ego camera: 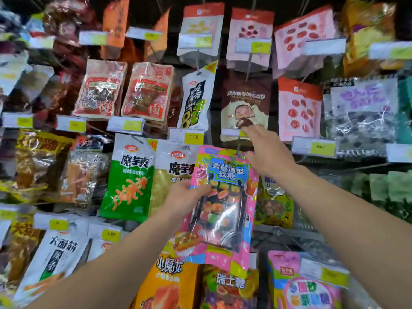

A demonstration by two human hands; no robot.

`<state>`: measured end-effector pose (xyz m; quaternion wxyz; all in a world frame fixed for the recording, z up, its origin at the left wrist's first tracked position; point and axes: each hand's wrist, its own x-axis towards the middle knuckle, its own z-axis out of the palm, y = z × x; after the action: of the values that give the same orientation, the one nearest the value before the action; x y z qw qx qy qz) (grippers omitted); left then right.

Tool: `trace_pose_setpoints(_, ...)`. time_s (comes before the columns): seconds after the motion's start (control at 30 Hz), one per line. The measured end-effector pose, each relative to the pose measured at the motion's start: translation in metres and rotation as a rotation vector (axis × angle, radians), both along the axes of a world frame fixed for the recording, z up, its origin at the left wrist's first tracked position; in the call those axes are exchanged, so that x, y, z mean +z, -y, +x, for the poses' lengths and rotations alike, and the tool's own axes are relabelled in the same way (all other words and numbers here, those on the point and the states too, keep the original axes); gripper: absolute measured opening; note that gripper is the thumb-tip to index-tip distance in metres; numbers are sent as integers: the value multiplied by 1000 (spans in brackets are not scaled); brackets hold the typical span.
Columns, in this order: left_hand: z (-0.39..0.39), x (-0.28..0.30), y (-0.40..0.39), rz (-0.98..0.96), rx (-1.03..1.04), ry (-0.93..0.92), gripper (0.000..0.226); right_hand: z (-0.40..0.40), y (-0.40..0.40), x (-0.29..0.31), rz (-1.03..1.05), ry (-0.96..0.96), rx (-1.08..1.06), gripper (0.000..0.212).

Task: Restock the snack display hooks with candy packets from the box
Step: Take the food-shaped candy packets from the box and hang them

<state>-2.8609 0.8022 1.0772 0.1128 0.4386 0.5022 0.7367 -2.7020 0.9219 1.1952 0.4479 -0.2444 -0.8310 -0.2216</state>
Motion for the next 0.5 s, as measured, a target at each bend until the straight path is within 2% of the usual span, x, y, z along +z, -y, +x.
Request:
trace_pose_setpoints(0.1,3,3,-10,27,12,-10,13,2,-6,7,24,-118,123,42)
trace_pose_setpoints(0.2,6,9,-18,50,35,-25,8,5,-7,16,-57,-199,208,32)
trace_pose_setpoints(0.37,16,23,-33,49,9,-23,8,6,-9,21,-102,-216,238,28)
trace_pose_setpoints(0.5,20,25,-42,44,39,25,29,7,-13,21,-120,-192,251,28)
